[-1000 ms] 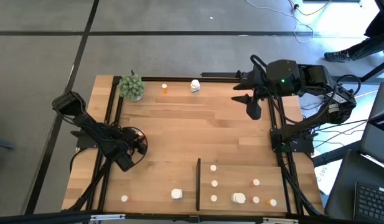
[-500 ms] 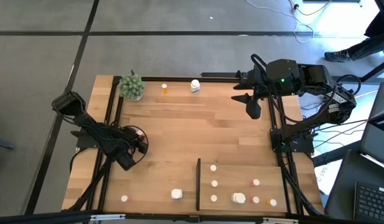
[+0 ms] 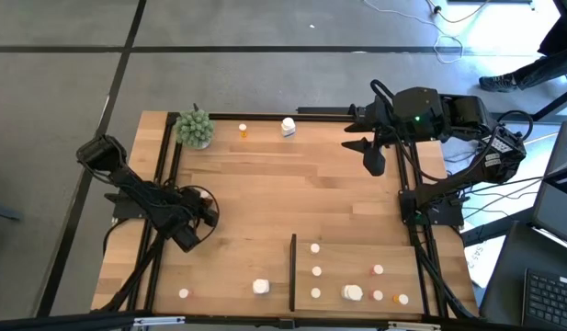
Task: Pick and place medicine bottles onto shelf by color
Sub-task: Put the bottom orange pill bottle on the shelf aligned with the other orange pill bottle
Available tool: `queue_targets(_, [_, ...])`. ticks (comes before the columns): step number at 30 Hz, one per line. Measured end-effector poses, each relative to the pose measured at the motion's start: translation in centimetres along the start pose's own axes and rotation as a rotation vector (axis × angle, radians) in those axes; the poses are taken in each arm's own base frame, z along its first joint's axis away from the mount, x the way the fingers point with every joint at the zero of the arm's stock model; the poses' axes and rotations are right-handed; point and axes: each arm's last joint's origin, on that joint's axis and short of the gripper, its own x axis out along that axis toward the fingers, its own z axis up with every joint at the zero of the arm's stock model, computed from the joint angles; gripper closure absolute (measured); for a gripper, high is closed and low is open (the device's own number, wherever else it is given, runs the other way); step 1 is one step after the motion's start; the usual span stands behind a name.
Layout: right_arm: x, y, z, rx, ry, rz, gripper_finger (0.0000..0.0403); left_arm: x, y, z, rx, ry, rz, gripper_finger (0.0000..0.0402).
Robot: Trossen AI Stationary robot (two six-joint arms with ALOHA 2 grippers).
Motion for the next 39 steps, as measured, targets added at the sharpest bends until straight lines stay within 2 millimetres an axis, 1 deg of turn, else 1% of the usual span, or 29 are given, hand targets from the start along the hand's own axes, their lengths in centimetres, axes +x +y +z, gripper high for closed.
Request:
queue_targets(4, [0.0,0.0,0.0,-0.003,0.000,0.000,0.0211,0.0,0.0,0.0,-0.001,0.003,0.001,0.0349])
queue_targets(8, [0.0,0.0,0.0,-0.003,0.000,0.000,0.0211,-0.3,-0.6,0.1,-0.006,0.014,-0.005,0.0349])
queue_targets(14, [0.0,0.0,0.0,-0.005,0.001,0.000,0.0211,-1.5,-3.1,0.4,0.094,0.121,-0.038,0.0351])
queue_targets(19, [0.0,0.0,-0.2,-0.036,0.018,-0.002,0.0211,-2.9,-5.4,1.8,0.168,0.191,-0.111,0.0354])
queue_targets(24, [0.8,0.1,-0.7,-0.160,0.058,0.030,0.0211,-4.5,-7.7,4.6,0.237,0.243,-0.226,0.0354])
queue_targets(28, [2.4,0.5,-1.3,-0.270,0.113,0.106,0.0211,-5.8,-9.3,7.7,0.304,0.269,-0.332,0.0355])
queue_targets(34, [6.2,1.4,-1.2,-0.336,0.126,0.235,0.0211,-7.1,-11.5,12.6,0.394,0.240,-0.460,0.0355])
queue_targets(39, [10.1,2.3,-0.8,-0.403,0.120,0.328,0.0211,-7.4,-12.9,16.0,0.471,0.188,-0.520,0.0355])
